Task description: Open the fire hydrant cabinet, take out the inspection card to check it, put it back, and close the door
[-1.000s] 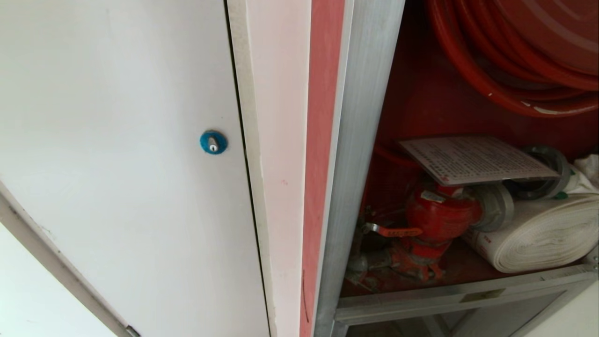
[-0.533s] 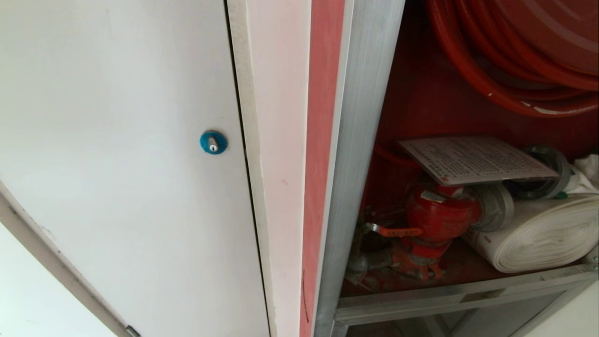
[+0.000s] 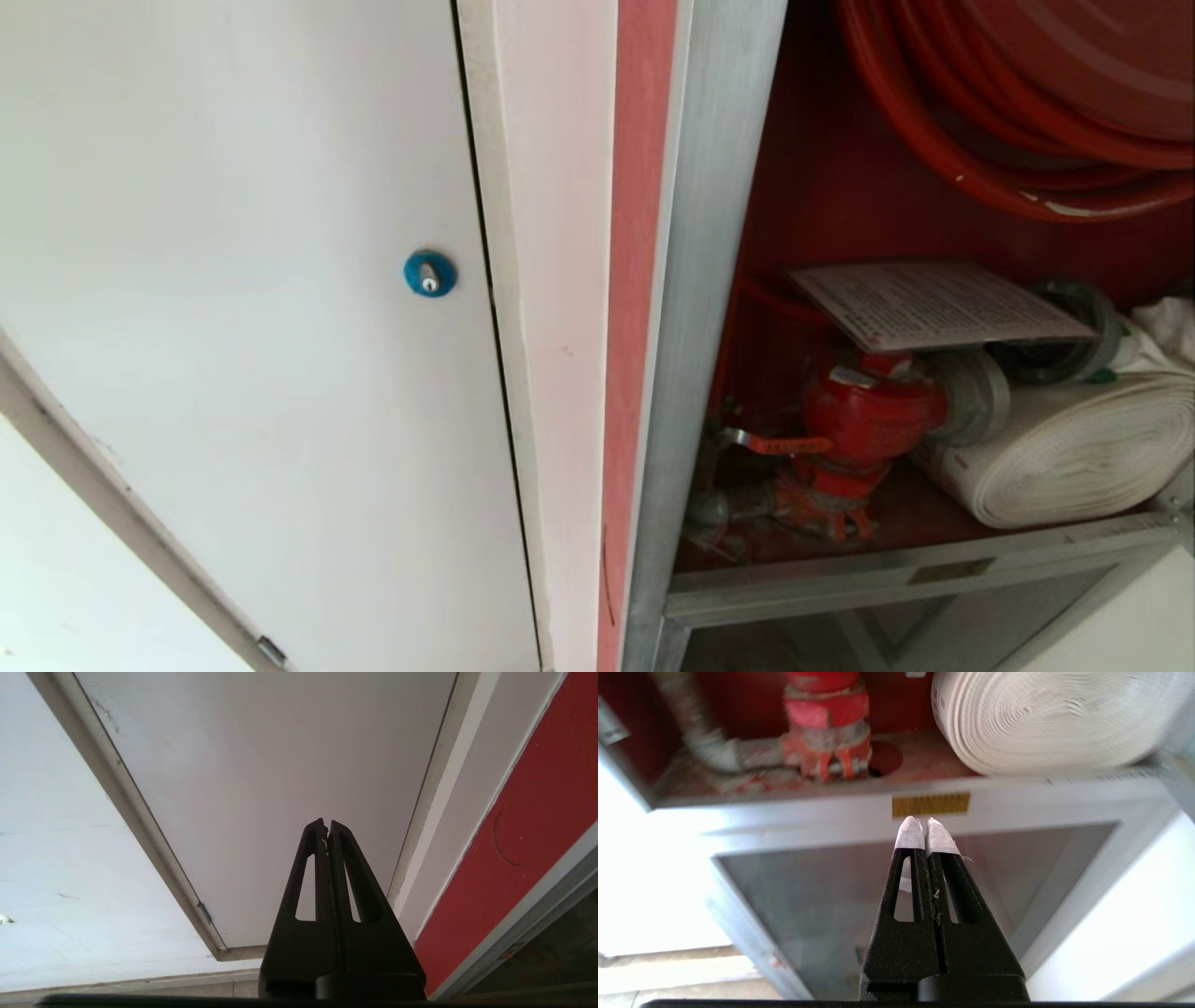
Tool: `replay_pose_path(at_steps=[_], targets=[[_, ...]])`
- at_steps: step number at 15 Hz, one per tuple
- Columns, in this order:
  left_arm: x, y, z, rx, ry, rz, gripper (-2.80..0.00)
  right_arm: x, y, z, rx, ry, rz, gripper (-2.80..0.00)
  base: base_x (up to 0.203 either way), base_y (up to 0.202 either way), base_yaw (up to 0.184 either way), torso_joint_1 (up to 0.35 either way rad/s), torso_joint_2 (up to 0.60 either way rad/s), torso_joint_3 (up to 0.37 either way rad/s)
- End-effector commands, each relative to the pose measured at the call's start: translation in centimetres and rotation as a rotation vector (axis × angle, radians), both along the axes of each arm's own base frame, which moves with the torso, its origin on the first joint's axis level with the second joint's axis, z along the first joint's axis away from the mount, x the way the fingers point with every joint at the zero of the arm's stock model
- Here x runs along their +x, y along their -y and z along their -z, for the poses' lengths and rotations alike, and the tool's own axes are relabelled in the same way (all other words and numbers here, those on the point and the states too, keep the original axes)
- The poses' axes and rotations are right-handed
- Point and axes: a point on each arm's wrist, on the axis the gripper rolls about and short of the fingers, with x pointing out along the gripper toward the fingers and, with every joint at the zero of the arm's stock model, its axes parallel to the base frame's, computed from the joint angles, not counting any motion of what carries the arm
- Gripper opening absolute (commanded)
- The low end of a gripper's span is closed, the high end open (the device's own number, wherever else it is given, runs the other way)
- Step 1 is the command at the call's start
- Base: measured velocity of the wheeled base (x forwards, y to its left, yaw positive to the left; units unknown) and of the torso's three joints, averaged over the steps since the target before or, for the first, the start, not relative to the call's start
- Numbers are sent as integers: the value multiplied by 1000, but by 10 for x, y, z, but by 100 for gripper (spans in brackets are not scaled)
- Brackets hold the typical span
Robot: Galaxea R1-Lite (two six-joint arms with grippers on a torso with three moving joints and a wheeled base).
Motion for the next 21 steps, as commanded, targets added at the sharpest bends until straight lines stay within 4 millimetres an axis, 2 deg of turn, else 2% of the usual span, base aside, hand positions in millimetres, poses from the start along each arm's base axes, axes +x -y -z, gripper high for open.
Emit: replay_pose_path(at_steps=[1, 21], targets=[[0, 0, 0, -1, -1, 0, -280, 0, 0, 0, -2, -3, -1, -280, -193, 0, 0, -20, -3, 9], [0, 0, 0, -1, 1, 0, -280, 0, 0, 0, 2, 0, -1, -280, -196, 0, 1, 0, 3, 2]])
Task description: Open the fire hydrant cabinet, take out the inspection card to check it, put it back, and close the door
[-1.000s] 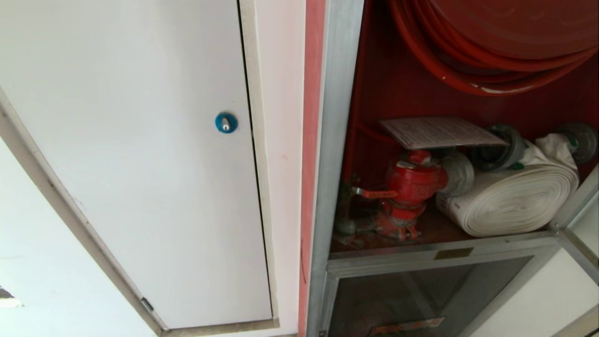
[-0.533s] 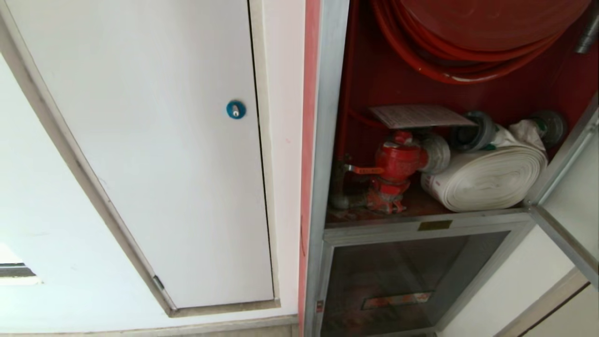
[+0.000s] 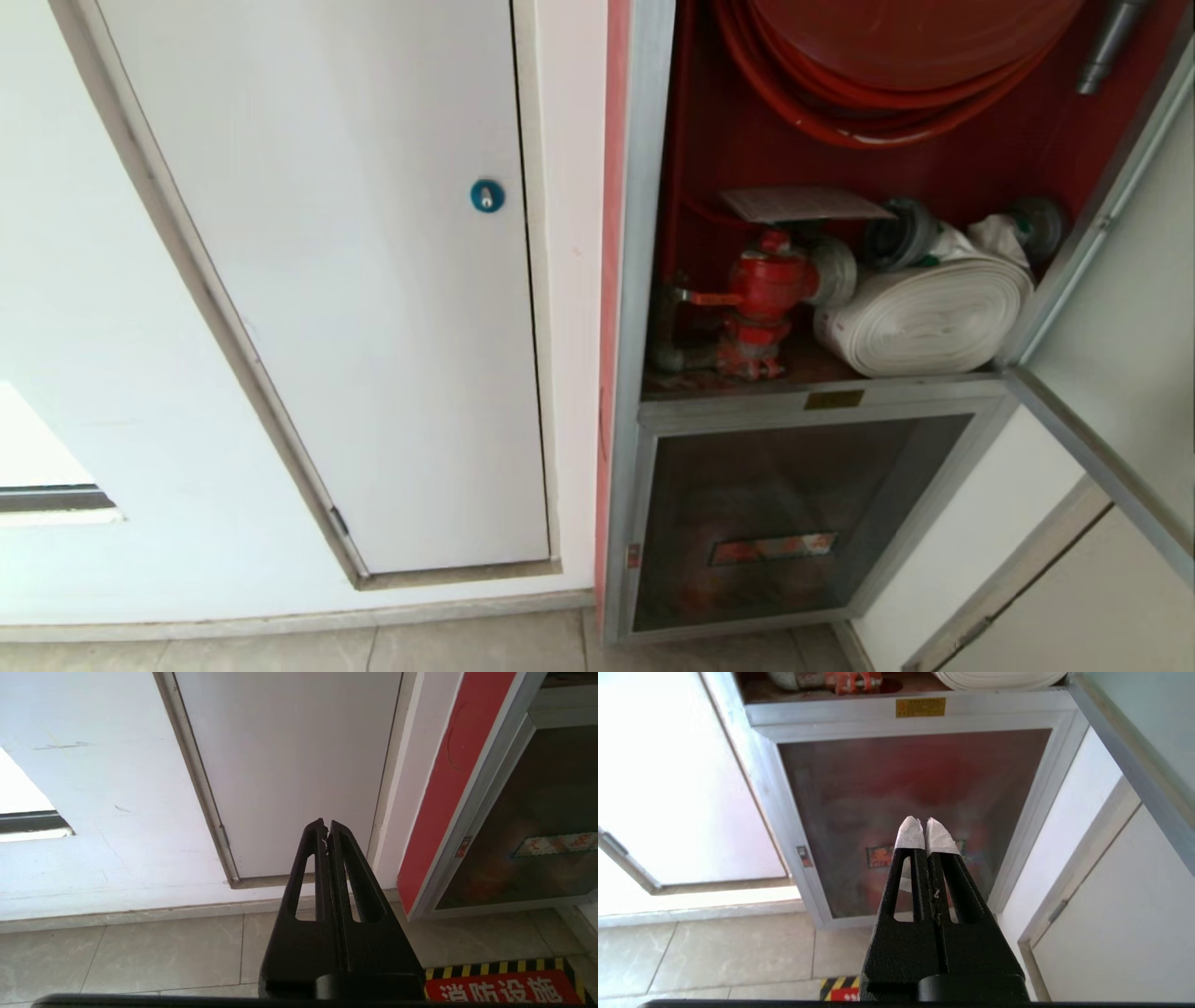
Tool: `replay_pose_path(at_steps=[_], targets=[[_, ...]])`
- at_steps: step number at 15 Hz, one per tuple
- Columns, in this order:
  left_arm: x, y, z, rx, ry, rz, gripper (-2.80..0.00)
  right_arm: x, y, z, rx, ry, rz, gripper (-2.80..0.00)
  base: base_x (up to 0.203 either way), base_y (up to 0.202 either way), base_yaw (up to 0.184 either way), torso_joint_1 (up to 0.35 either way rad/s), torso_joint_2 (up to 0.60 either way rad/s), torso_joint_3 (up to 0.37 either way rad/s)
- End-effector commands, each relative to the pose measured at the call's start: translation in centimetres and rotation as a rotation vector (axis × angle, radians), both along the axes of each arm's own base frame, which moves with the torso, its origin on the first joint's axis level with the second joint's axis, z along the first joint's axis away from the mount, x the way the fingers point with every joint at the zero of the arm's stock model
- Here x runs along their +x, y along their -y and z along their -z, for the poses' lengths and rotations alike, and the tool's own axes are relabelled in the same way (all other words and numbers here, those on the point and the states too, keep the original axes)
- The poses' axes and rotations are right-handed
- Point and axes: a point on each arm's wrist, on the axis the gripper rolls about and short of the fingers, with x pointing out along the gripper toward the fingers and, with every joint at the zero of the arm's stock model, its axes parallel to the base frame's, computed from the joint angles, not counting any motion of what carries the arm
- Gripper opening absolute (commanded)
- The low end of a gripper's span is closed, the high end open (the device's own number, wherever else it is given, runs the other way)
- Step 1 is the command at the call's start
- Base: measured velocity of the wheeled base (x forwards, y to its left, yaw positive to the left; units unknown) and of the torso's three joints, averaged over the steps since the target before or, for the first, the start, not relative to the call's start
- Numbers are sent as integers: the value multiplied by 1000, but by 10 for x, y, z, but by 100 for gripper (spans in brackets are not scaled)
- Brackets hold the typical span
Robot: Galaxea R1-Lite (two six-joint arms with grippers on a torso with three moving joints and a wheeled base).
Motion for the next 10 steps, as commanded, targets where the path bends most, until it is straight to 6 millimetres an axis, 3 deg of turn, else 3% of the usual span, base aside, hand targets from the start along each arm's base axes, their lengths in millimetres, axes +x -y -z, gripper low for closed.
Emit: replay_pose_path(at_steps=[1, 10], targets=[[0, 0, 0, 0, 0, 0, -280, 0, 0, 0, 0, -2, 0, -280, -198, 0, 1, 2, 2, 2], [0, 0, 0, 0, 0, 0, -280, 0, 0, 0, 0, 0, 2, -280, -196, 0, 1, 2, 4, 3]])
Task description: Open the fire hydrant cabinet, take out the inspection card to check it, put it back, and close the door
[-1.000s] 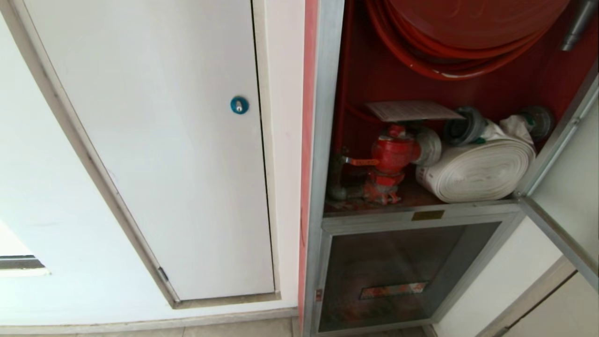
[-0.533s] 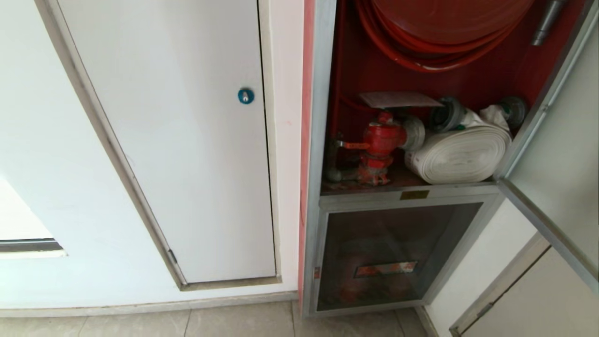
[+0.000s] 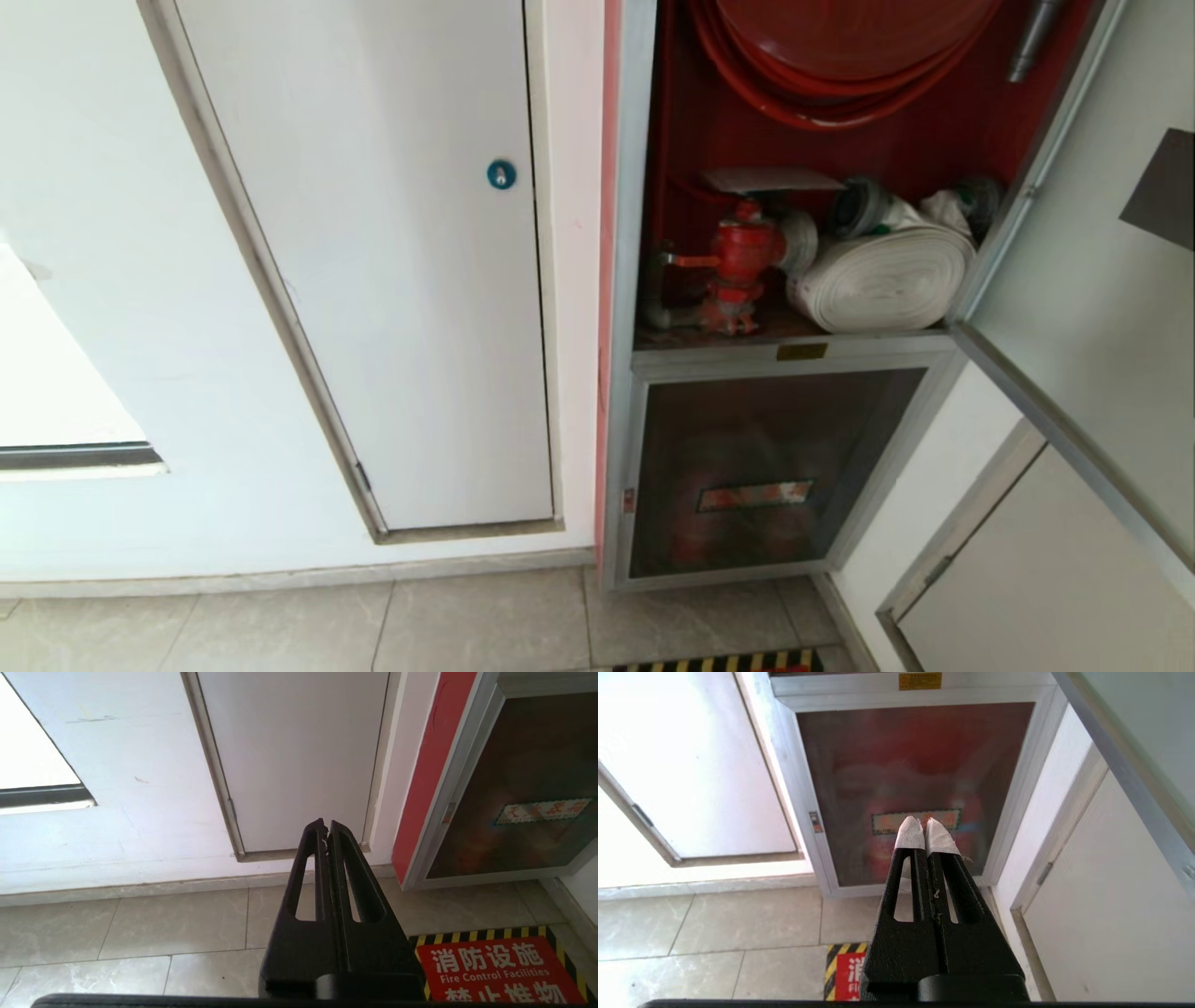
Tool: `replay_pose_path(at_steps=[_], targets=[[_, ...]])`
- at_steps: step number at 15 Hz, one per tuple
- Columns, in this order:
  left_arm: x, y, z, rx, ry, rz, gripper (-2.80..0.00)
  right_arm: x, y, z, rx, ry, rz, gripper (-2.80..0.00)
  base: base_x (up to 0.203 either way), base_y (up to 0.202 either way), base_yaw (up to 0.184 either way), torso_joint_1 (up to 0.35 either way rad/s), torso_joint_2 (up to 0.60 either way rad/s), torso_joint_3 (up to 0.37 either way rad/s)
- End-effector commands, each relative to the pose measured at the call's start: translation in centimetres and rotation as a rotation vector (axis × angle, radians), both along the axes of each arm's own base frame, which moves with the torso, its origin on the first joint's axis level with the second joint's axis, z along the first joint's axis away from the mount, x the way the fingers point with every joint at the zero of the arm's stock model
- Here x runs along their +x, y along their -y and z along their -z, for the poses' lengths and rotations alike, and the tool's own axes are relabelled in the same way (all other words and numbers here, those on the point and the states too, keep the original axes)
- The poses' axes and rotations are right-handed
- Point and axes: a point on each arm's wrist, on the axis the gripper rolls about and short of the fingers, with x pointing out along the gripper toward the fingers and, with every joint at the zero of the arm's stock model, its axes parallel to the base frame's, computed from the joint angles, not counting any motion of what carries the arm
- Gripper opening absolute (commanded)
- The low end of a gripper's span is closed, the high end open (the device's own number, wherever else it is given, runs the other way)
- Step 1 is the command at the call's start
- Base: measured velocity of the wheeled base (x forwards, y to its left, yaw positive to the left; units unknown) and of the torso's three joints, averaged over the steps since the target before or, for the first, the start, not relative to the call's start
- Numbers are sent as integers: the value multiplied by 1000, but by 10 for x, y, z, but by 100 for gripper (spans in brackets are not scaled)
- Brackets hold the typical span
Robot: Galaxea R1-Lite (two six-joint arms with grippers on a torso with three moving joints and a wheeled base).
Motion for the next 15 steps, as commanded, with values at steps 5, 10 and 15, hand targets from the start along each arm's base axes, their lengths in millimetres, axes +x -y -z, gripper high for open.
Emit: replay_pose_path(at_steps=[5, 10, 15], targets=[[0, 0, 0, 0, 0, 0, -280, 0, 0, 0, 4, -2, 2, -280, -127, 0, 0, -2, 2, 3], [0, 0, 0, 0, 0, 0, -280, 0, 0, 0, 4, -2, 2, -280, 0, 0, 0, 0, 0, 0], [0, 0, 0, 0, 0, 0, -280, 0, 0, 0, 24, 0, 0, -280, 0, 0, 0, 0, 0, 0]])
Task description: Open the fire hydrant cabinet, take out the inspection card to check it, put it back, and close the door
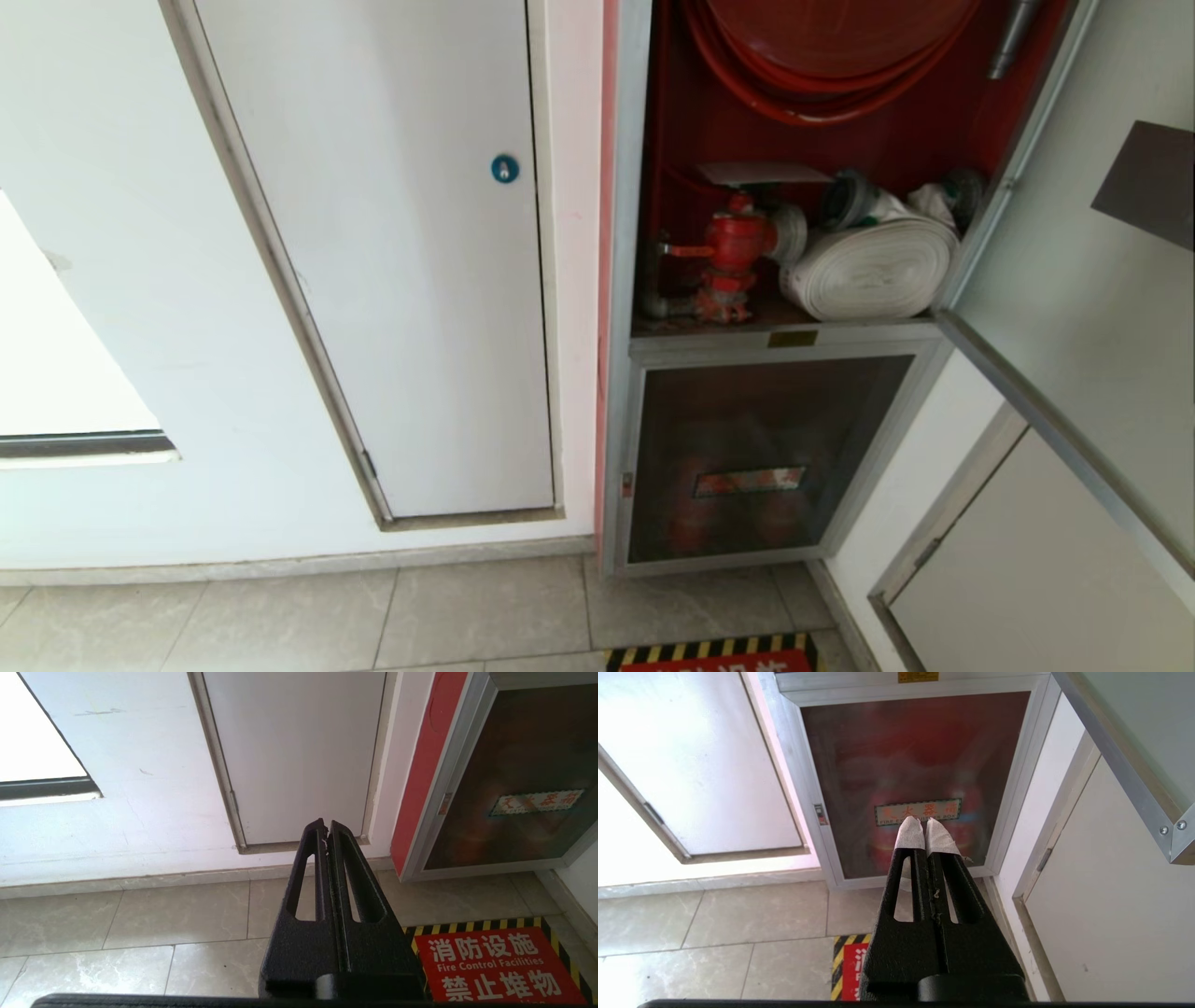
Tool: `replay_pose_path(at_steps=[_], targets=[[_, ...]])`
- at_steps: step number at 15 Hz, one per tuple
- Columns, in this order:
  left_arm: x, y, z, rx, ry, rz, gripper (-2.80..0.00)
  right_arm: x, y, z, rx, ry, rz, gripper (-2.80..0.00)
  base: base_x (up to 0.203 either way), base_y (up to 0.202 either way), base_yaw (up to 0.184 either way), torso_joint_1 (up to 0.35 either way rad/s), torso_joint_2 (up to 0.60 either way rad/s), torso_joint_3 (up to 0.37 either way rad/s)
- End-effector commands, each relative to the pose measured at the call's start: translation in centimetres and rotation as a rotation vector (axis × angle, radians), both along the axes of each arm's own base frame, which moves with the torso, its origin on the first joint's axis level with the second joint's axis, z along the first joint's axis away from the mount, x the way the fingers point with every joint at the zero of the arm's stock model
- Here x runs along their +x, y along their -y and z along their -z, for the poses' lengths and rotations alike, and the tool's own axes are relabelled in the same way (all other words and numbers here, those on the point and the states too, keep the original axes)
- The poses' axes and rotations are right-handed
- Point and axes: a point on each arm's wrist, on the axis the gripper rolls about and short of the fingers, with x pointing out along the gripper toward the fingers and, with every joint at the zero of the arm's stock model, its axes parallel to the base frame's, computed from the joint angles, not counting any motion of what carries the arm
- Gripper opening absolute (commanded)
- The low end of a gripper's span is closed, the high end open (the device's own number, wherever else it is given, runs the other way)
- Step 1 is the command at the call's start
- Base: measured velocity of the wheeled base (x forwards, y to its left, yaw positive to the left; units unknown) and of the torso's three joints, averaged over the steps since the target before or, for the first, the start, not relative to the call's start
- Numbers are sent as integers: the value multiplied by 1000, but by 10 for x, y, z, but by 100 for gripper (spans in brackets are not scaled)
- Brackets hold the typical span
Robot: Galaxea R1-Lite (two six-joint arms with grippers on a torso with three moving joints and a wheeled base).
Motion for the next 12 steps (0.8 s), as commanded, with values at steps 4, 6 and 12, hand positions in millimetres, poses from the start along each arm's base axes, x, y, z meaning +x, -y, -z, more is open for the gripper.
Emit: replay_pose_path(at_steps=[4, 6, 12], targets=[[0, 0, 0, 0, 1, 0, -280, 0, 0, 0, 2, -5, 1, -280, 0, 0, 0, 0, 0, 0], [0, 0, 0, 0, 1, 0, -280, 0, 0, 0, 1, -6, 1, -280, 0, 0, 0, 0, 0, 0], [0, 0, 0, 0, 1, 0, -280, 1, 0, -16, 9, -14, 10, -280, 0, 0, 0, 0, 0, 0]])
